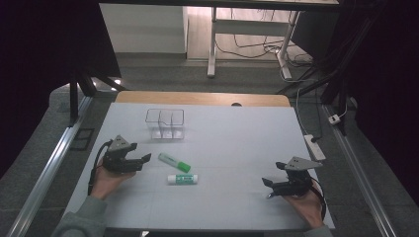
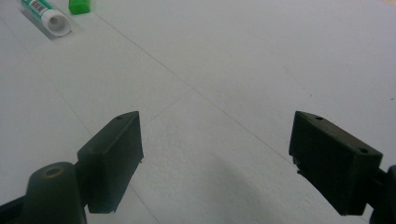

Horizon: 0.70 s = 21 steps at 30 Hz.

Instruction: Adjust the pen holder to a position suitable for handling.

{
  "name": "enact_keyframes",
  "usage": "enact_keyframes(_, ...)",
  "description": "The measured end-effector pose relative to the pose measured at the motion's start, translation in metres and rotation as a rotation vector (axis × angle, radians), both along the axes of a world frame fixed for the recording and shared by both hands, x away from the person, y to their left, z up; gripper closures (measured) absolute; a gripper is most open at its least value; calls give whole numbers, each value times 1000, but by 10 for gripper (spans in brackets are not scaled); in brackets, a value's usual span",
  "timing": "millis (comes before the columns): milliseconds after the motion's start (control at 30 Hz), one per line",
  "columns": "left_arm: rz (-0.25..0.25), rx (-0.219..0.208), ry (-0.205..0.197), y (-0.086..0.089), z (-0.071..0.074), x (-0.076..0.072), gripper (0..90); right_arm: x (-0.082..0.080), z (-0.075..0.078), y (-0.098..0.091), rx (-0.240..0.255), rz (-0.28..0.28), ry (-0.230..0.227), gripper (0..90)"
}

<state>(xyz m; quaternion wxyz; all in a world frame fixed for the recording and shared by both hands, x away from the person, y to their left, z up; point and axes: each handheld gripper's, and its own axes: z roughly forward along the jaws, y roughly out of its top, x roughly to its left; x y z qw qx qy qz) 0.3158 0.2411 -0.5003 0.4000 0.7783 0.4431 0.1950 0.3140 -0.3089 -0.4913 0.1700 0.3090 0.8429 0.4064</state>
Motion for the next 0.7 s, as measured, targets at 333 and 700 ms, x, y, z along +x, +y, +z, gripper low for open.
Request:
enact_keyframes(333,27,19,-9,4,2,19,300,0,0,0,1,-3,-5,179)
enact_keyframes(700,54,15,-12,13,1,37,405,-1,1,-2,15,-14,-17,196)
